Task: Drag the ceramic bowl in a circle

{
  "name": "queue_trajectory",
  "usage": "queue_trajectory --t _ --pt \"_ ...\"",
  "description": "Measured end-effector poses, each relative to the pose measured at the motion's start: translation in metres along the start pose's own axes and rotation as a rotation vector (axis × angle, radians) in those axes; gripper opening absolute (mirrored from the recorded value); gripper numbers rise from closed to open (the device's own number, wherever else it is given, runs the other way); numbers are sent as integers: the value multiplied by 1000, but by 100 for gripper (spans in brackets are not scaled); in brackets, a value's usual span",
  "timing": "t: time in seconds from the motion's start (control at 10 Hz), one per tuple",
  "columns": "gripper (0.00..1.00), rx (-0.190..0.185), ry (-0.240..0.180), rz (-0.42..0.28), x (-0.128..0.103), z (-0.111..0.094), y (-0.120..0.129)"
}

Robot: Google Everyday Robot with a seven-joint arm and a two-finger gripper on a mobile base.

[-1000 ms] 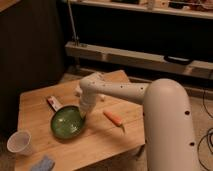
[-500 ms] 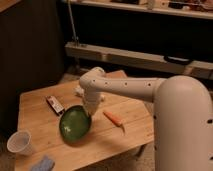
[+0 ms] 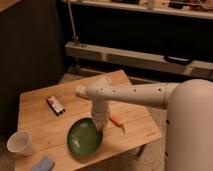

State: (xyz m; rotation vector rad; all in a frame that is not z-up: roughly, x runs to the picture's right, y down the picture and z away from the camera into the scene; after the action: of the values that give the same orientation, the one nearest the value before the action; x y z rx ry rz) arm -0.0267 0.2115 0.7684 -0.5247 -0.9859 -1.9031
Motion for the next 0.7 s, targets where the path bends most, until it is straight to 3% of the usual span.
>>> queue_trajectory --t 0.3,0.5,0.7 --pt "18 48 -15 -91 -4 10 -21" --pt "18 83 -23 -161 17 20 -48" --pt "18 116 -21 -238 55 29 -86"
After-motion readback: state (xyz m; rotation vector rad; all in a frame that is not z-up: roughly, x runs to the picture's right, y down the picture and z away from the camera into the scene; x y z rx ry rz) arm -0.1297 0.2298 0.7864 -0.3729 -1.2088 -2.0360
